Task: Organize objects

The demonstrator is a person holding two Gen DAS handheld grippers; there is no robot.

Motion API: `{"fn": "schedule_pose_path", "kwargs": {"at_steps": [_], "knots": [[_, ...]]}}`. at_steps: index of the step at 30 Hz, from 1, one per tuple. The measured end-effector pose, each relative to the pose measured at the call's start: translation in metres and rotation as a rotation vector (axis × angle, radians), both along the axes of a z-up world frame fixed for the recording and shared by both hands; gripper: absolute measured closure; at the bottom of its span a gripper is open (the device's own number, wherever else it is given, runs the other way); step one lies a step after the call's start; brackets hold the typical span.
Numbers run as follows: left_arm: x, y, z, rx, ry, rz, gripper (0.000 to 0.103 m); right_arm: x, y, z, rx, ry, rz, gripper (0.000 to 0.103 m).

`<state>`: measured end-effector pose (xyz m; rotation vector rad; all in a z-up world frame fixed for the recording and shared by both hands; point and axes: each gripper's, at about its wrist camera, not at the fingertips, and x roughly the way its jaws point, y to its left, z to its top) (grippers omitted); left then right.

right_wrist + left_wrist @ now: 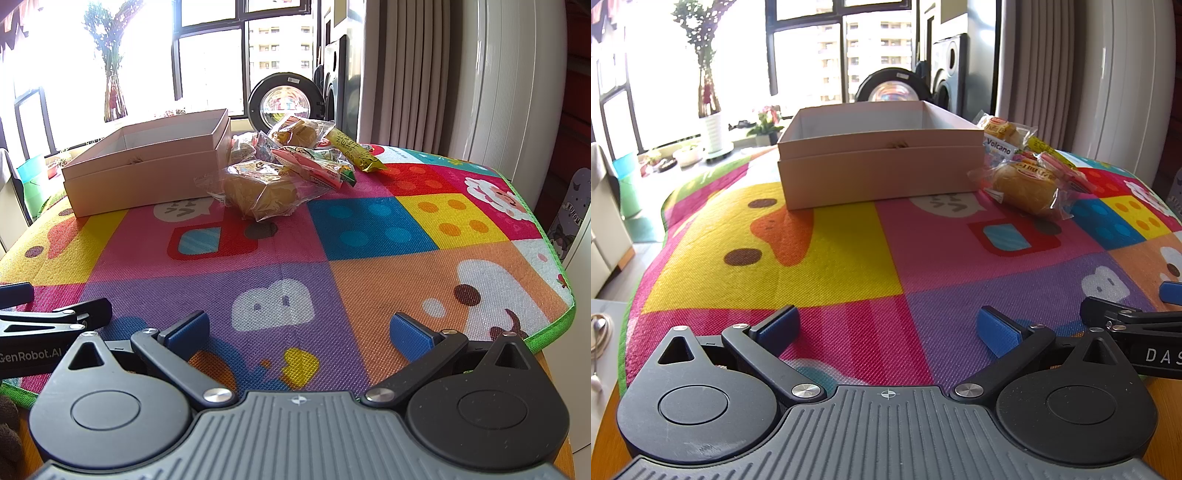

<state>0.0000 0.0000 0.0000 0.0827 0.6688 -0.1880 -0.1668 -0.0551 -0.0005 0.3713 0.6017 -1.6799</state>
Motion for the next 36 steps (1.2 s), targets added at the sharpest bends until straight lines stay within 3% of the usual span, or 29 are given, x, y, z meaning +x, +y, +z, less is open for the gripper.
{"fn": "schedule_pose_path", "kwargs": {"at_steps": [36], "knots": [[-0.0004, -0.0003, 0.0001, -0.027, 0.005, -0.107, 0.0, 0.0014, 0.0004, 0.0005, 0.0, -0.004, -0.002, 0.0]]}}
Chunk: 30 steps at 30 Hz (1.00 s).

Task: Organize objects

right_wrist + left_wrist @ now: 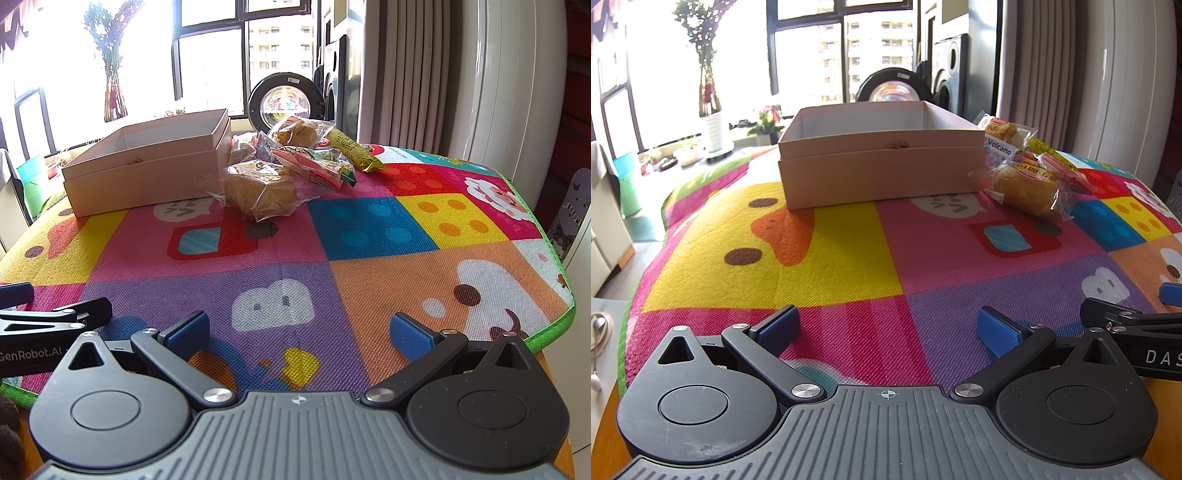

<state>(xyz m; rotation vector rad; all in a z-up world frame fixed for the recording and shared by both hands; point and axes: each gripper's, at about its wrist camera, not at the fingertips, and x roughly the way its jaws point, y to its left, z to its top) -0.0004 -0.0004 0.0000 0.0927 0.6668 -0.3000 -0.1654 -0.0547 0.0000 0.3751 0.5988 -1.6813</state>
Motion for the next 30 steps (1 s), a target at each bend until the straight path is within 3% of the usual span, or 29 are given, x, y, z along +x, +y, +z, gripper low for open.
{"fn": "schedule_pose_path", "kwargs": {"at_steps": [15, 23, 30], "knots": [[0.0, 0.0, 0.0, -0.009, 0.001, -0.048, 0.0, 0.006, 0.004, 0.002, -0.008, -0.013, -0.035, 0.0], [0.0, 0.003, 0.001, -0.023, 0.005, -0.069, 0.0, -0.002, -0.007, 0.006, 0.077, -0.011, 0.023, 0.0], [0.011, 0.001, 0.007, 0.003, 0.076, -0.13, 0.0, 0.001, -0.023, 0.015, 0.198, -0.031, -0.033, 0.0]]}}
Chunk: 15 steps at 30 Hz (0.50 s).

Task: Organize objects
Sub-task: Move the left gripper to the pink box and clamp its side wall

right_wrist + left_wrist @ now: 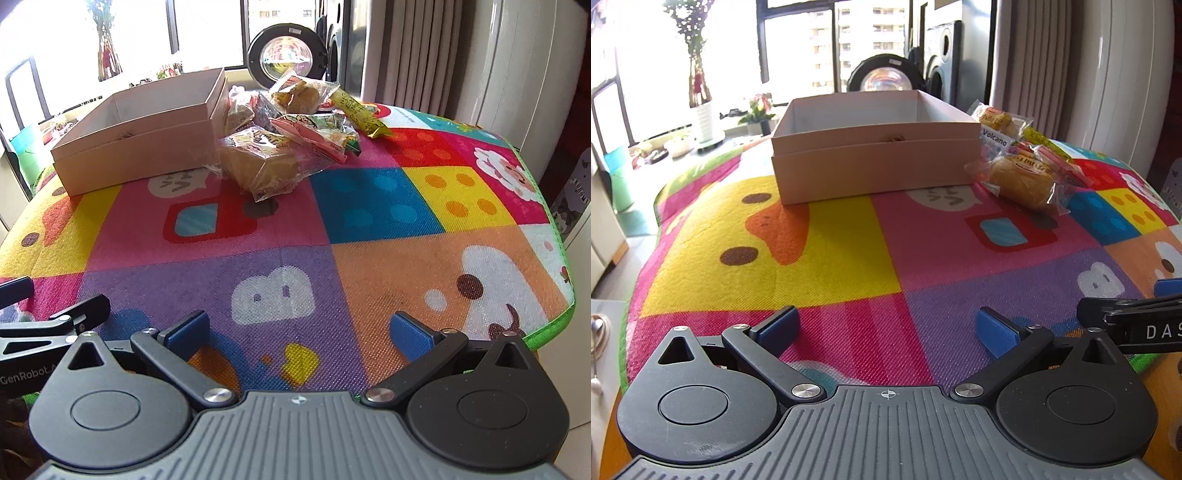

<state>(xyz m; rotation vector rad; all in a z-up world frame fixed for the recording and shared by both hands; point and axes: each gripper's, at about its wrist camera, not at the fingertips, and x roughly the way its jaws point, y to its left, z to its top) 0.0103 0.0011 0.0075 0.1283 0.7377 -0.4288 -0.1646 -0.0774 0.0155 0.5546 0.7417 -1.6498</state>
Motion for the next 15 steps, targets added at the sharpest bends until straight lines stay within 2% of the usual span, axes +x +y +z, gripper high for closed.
{"fn": "schedule_pose_path", "kwargs": {"at_steps": [5, 7, 9, 11, 15], "knots": [[0.022, 0.009, 0.017, -0.031, 0.155, -0.036, 0.0, -0.003, -0.015, 0.008, 0.116, -0.018, -0.018, 0.0], [0.031, 0.014, 0.027, -0.029, 0.176, -0.059, 0.0, -0.002, -0.022, 0.013, 0.194, -0.036, -0.04, 0.0], [0.04, 0.017, 0.04, 0.025, 0.165, -0.076, 0.0, 0.003, -0.023, 0.019, 0.252, -0.045, -0.05, 0.0], [0.054, 0.024, 0.052, 0.041, 0.168, -0.076, 0.0, 0.016, -0.018, 0.029, 0.248, 0.01, -0.069, 0.0], [0.102, 0.047, 0.079, -0.011, 0.211, -0.042, 0.0, 0.045, -0.016, 0.065, 0.207, 0.055, -0.103, 0.0]]}}
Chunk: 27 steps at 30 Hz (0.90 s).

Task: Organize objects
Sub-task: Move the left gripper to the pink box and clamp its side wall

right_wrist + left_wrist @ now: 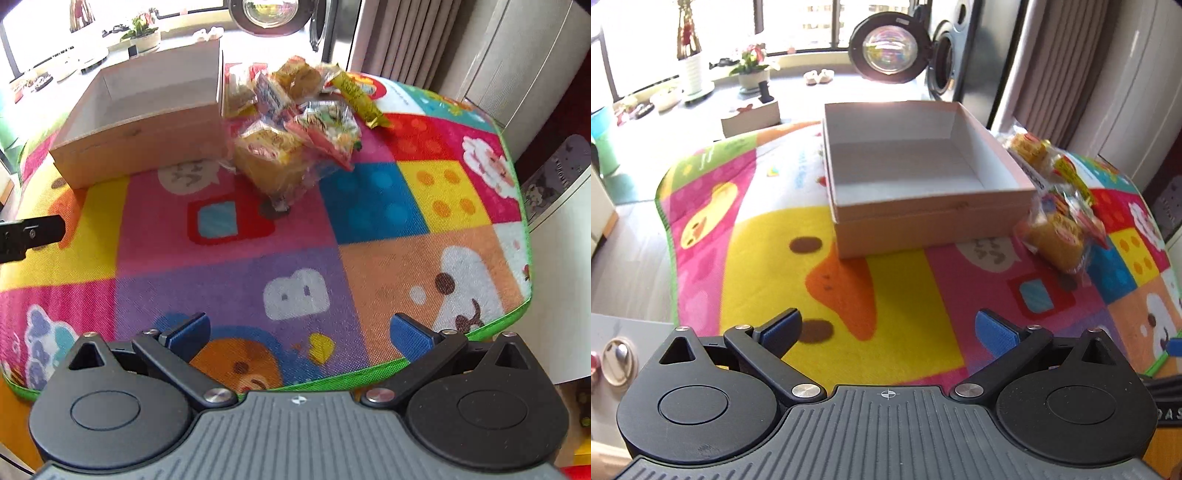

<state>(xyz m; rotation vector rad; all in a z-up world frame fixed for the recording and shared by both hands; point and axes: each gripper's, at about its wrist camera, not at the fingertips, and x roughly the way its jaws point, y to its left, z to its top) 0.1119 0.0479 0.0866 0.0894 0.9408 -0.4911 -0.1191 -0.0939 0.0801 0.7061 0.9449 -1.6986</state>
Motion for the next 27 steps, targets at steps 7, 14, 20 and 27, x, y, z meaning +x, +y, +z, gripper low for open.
{"fn": "schedule_pose_path", "kwargs": {"at_steps": [7, 14, 20, 27], "knots": [[0.087, 0.017, 0.027, -0.068, 0.033, 0.111, 0.0, 0.065, -0.018, 0.093, -0.316, 0.283, -0.016, 0.0], [0.138, -0.004, 0.007, -0.009, 0.045, 0.109, 0.0, 0.054, -0.056, 0.097, -0.199, 0.155, 0.06, 0.0], [0.15, -0.023, -0.028, 0.022, 0.092, 0.111, 0.0, 0.03, -0.072, 0.058, -0.145, 0.168, 0.194, 0.0], [0.152, -0.046, -0.044, 0.075, 0.113, 0.149, 0.079, -0.033, -0.114, 0.036, -0.095, 0.045, 0.261, 0.0]]}}
